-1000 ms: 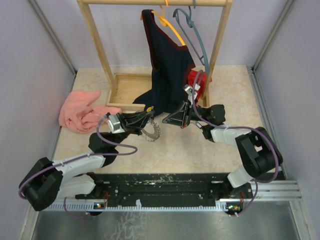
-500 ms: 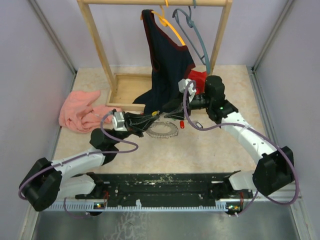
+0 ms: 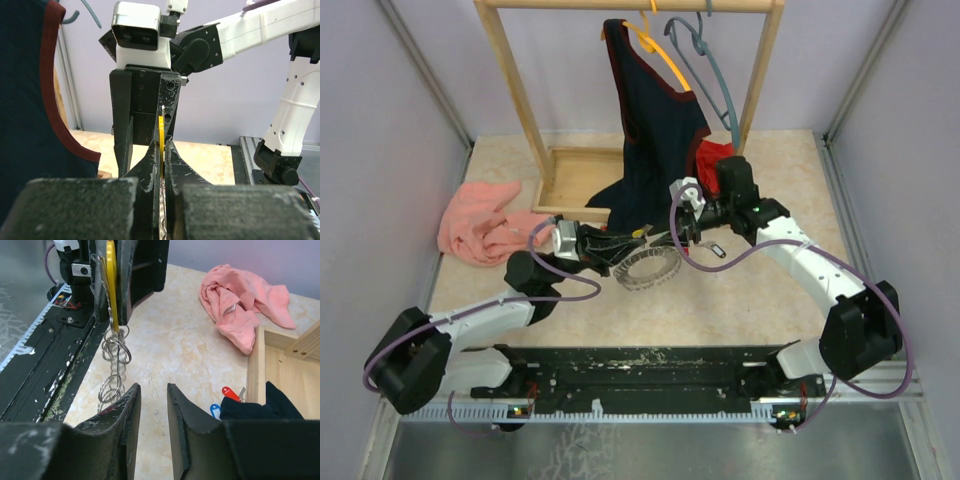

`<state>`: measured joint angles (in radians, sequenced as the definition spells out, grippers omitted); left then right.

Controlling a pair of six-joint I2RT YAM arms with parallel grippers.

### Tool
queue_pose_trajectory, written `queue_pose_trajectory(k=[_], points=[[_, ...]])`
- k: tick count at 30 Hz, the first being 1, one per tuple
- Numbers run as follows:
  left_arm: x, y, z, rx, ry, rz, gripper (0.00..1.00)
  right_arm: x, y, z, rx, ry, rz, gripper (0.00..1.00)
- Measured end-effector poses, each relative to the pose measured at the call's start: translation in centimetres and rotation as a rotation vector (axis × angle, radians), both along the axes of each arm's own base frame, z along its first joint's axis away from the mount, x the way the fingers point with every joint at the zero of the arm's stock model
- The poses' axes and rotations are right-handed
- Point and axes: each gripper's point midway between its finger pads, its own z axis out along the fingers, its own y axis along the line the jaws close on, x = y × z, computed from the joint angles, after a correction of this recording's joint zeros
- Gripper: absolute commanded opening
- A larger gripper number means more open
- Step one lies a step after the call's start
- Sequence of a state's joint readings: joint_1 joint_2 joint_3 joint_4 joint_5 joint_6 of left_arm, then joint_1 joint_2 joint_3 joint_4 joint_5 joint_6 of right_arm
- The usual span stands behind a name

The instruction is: Remove the keys from the keyring

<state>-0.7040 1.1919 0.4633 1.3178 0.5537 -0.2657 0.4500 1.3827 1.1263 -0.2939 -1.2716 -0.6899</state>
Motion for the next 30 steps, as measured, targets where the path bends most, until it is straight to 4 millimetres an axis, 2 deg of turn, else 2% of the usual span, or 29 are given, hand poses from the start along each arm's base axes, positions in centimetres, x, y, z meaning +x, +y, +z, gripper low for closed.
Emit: queue_pose_trajectory(k=[6,18,23,30], points=[[0.2,-0.3,-0.7,0.016,0.017,-0.016,0.00,-0.6,-0.2,-0.5,-0.006,-0.002,0.024,0.25],[0.0,-0.2,-0.7,0.011,0.021,-0.034,0.00,-2.3,0.2,-0.7,-0.015,0.043,0.071,0.33],[0.0,-0.3,-0.9,0.014,0.032,-0.040,0.00,-3.4,0.9,-0.6,-0.021,0.074,0.099,0.32],[0.1,-0.5,-1.2,0.020,0.044,-0.045,0.00,-3.2,1.3,0.0,-0.019,0.114,0.084,0.26]])
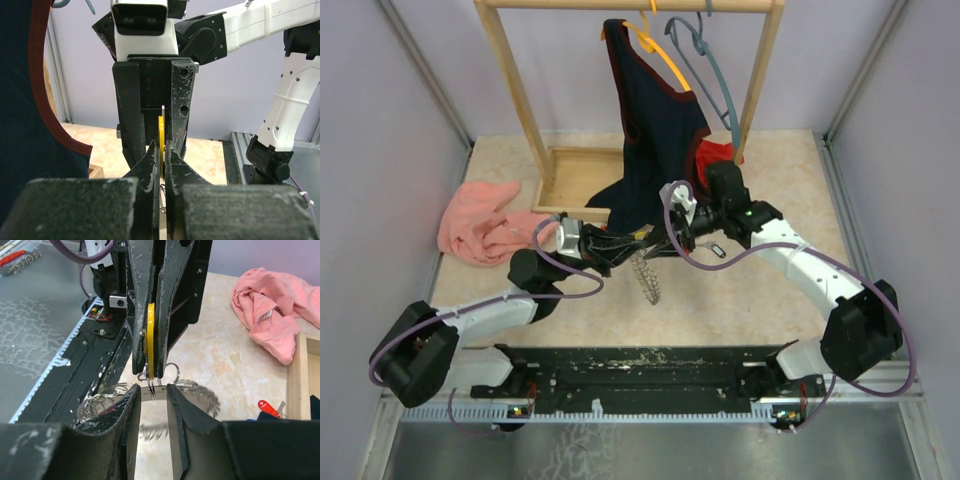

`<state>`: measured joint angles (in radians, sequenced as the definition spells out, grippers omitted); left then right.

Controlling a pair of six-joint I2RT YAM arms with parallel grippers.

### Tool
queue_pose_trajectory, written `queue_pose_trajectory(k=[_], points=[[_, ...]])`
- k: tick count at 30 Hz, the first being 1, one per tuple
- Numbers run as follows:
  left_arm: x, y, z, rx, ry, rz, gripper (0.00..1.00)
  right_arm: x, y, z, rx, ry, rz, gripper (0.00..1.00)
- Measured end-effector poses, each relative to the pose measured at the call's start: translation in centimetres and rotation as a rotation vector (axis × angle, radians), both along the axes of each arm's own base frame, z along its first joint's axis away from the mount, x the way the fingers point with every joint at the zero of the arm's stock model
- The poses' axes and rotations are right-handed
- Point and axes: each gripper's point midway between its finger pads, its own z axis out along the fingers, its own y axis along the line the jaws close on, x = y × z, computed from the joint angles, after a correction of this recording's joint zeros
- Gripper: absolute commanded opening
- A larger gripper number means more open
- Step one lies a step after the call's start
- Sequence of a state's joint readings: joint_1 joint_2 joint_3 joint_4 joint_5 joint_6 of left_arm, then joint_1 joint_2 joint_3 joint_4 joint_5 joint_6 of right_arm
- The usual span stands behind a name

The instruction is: Remove the keys from the keyring

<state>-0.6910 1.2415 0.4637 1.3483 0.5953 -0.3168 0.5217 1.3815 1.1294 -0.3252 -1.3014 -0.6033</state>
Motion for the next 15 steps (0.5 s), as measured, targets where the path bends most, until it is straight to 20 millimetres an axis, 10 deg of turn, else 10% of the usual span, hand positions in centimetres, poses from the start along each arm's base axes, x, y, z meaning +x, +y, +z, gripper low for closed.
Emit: queue_pose_trajectory(k=[8,15], points=[[0.09,-0.09,-0.20,0.003,0.004,-0.001,0.00,0.13,0.13,0.38,0.002,0.022,-0.009,0.00],[0.17,-0.01,-0.13,0.001,0.001,0.003,0.00,0.12,0.11,0.41,0.003,0.015,-0.007,0.00]])
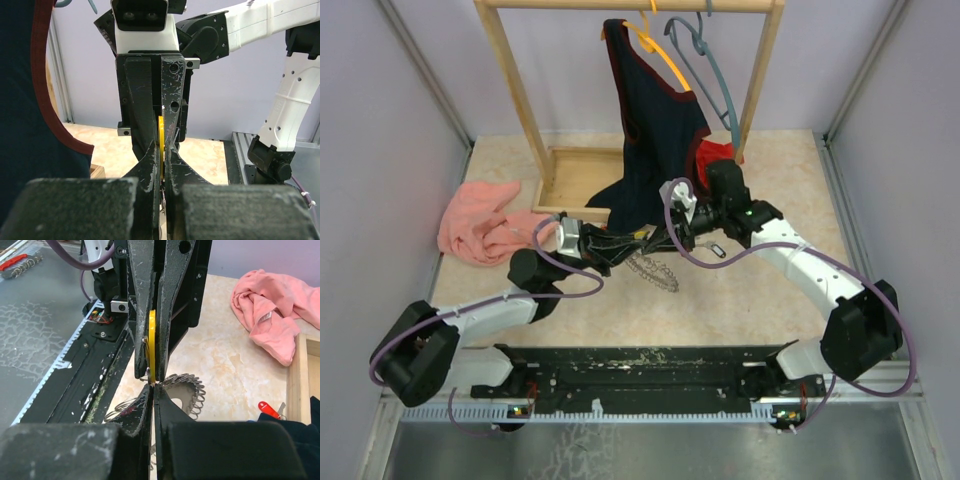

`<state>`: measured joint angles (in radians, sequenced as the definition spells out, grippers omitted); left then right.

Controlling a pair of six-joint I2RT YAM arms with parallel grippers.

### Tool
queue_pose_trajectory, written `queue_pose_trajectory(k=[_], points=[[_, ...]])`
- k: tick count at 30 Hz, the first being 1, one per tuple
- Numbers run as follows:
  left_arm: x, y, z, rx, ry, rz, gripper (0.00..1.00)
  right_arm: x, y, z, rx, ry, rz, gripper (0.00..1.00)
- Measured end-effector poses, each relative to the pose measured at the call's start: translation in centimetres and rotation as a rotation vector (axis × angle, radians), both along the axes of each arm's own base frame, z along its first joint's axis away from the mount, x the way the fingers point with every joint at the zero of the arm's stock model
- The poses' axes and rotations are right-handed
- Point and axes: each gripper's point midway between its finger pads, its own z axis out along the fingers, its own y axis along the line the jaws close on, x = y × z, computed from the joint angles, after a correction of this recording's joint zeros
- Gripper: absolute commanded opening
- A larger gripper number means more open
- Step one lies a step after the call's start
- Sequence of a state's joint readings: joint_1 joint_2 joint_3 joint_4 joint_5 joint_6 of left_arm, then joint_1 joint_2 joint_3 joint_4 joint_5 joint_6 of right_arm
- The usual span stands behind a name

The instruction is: Remove the keys from the keyring

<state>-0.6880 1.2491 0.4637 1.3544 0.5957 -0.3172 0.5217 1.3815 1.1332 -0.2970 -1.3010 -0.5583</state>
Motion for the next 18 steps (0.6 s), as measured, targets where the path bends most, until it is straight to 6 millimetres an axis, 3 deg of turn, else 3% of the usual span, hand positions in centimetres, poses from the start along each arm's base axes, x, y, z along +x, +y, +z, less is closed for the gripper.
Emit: queue_pose_trajectory(k=[11,18], points=[[-1.5,1.6,1.0,-0.056,-0.093,-0.003,0.00,-0.8,0.0,1.3,0.047,0.079,0.042,0.00],[-1.9,1.7,-1.4,-0.002,-0.084,-0.035,0.00,-1.6,0.0,1.3,0.111,0.221,0.060,0.00]])
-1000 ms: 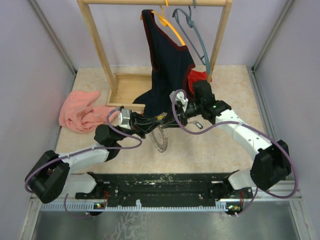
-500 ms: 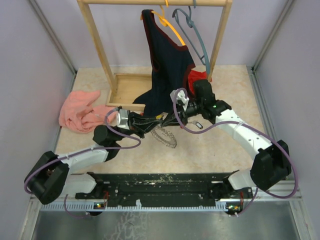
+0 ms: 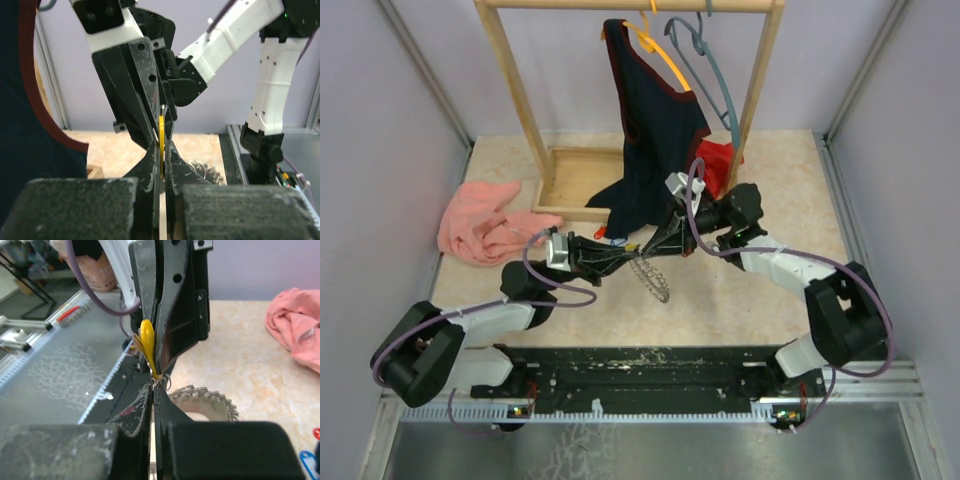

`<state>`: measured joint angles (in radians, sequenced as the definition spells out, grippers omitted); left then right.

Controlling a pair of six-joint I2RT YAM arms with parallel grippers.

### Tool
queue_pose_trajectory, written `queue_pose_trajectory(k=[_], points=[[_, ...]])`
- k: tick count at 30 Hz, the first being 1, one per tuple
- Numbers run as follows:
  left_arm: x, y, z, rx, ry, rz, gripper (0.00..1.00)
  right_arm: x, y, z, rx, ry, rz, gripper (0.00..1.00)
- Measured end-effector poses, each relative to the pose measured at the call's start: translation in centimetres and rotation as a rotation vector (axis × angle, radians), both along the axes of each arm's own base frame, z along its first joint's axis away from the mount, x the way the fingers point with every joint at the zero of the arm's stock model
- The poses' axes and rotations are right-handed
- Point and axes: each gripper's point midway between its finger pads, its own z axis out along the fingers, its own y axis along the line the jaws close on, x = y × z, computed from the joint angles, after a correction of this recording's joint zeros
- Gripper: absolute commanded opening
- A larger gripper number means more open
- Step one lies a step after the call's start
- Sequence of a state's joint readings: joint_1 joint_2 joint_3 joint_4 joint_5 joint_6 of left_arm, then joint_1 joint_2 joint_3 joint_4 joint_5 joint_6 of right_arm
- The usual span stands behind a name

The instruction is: Remove the keys from the keyring

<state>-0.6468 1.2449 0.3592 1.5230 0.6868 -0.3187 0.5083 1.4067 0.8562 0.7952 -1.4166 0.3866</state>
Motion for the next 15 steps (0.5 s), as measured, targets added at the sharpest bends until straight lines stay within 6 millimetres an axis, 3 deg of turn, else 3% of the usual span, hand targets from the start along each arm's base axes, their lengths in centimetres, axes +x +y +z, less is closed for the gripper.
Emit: queue_pose_trajectory(k=[6,15], points=[[0.0,0.0,-0.6,0.026,-0.008,-0.017,0.00,-0.4,-0.2,0.1,-0.030,0.144,0.063,0.00],[-0.7,0.1,-1.2,0.051,-0.031,-0.044,0.00,-1.6,-0.8,1.5,-0.006,0.117,0.081,0.00]])
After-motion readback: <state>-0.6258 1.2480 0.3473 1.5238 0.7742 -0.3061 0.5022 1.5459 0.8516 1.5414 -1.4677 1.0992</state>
